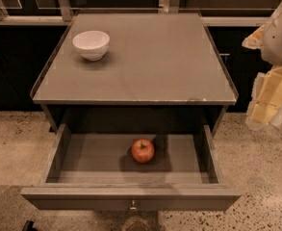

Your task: Pick apple from top drawer and place on counter

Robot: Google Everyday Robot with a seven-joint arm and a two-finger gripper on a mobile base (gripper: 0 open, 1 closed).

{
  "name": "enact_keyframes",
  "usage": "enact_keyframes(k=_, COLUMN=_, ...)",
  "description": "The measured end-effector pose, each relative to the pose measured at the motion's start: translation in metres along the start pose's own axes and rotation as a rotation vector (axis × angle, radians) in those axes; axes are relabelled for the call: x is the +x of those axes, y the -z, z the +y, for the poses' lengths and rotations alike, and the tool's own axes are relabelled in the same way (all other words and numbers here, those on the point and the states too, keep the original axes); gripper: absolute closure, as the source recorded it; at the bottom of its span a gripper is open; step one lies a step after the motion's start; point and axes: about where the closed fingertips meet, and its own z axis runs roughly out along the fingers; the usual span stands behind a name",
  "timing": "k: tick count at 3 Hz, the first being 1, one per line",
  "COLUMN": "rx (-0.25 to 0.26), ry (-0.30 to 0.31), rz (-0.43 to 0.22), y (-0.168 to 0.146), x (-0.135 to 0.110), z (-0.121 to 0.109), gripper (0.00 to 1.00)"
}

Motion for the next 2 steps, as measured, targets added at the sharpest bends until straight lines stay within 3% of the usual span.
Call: enact_keyframes(k=2, rx=0.005, ry=-0.014, rz=-0.027, y=-0.0058, x=-0.0017, z=0.0009, gripper=0.0)
